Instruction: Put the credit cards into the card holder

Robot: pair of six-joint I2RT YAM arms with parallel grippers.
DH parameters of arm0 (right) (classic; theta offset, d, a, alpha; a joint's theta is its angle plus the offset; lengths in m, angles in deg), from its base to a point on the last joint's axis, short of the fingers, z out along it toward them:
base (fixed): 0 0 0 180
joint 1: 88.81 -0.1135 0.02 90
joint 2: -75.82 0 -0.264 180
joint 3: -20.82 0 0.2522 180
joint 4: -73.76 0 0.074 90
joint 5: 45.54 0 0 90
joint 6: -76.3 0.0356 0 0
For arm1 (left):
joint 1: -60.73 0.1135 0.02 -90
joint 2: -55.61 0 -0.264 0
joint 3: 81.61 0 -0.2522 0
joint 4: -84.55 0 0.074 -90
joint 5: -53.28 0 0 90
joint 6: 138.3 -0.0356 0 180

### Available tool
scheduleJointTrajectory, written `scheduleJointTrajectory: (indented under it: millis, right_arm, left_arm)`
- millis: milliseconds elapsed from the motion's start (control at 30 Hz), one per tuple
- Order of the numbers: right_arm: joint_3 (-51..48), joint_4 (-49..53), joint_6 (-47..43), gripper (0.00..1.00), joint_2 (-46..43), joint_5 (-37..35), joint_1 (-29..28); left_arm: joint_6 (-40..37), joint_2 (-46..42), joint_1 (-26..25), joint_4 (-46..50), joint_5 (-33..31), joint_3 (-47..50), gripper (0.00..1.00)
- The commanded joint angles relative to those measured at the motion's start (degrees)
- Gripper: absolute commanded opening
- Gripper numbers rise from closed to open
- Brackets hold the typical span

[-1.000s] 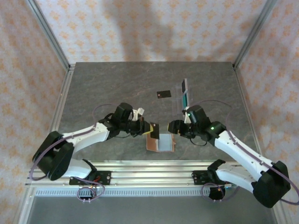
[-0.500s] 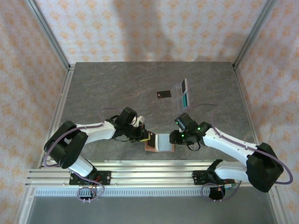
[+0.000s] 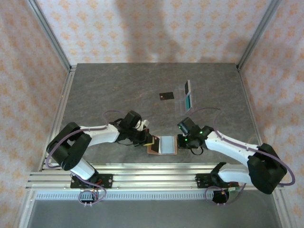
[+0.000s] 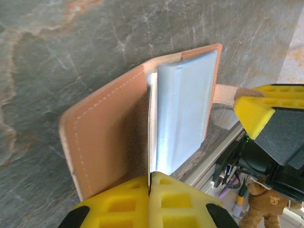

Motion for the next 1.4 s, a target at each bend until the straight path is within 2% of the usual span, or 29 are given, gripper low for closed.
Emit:
scheduleJointTrajectory:
  millis: [0,267,767,1133,1367]
  right_arm:
    - [-0.8,-1.6,0.1,0.12,0.8,-0.8,-0.3]
    - [-1.1,-2.0,0.1,0.1,1.4,-0.7,-0.4]
    - [-1.0,-1.8,0.0,0.1,1.8,-0.7,-0.4]
    - [-1.2,-3.3,-0.2,0.1,2.2,0.7,-0.5]
    - [-1.3,-3.3,-0.2,0.1,2.0,1.0,-0.4]
  left_arm:
    - [0.2,0.3,-0.4,-3.1,1.3,0.4,0.0]
    - [1.2,0.4,-0.4,-6.2,2.2,1.2,0.0]
    - [-0.5,1.4,-0.4,-3.6,1.6,0.9,0.0]
    - [-0.7,3.3,-0.4,-7.4,2.7,0.3,0.0]
    - [2.4,5.9,-0.4,-13.5,3.6,1.3,0.0]
